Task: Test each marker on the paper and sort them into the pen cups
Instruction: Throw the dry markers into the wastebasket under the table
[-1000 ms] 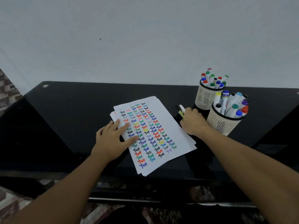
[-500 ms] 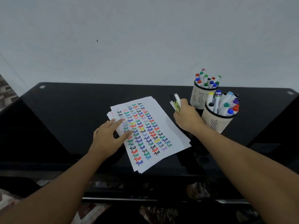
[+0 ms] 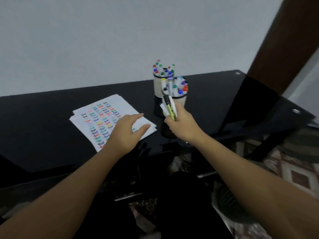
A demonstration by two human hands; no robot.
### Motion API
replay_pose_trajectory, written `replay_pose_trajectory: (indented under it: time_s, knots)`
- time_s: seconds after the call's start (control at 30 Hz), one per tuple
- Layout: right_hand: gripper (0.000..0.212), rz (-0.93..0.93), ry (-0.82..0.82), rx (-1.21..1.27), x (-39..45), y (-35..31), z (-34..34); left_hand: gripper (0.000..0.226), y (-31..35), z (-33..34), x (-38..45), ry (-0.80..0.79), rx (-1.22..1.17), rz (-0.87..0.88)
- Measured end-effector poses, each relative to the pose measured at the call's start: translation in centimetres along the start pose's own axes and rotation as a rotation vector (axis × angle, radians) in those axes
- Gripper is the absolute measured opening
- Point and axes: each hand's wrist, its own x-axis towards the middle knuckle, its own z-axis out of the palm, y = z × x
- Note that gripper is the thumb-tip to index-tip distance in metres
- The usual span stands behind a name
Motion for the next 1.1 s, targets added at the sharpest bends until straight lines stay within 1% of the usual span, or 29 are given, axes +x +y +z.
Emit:
replay_pose_trajectory:
  time_s: [0.1,0.4,0.6,0.8,0.97,1.1]
  knots:
    - [0.019,0.037,0.074,0.0,-3.2,2.9,-3.4,0.054,4.1,3.5,0.0,-0.068,0.026,0.102]
    - [0.022,0.272,0.262,-0.038,-11.8,14.0,-13.0,0.055,14.6,14.3,0.3,-0.31,-0.061,0.268]
    - [0.024,0.458,0.338,-0.055,-16.7,21.0,-15.6,0.055,18.7,20.2,-0.3,-0.459,-0.024,0.319]
    - [0.026,0.579,0.358,-0.06,-17.6,25.2,-16.7,0.053,20.4,23.0,0.2,-0.494,-0.023,0.307]
    - [0.049,0.653,0.31,-0.119,-17.1,27.4,-18.0,0.053,21.0,23.9,0.9,-0.493,-0.03,0.297]
    - [0.043,0.672,0.313,-0.154,-16.7,27.6,-18.2,0.052,20.6,23.8,1.3,-0.477,-0.026,0.289]
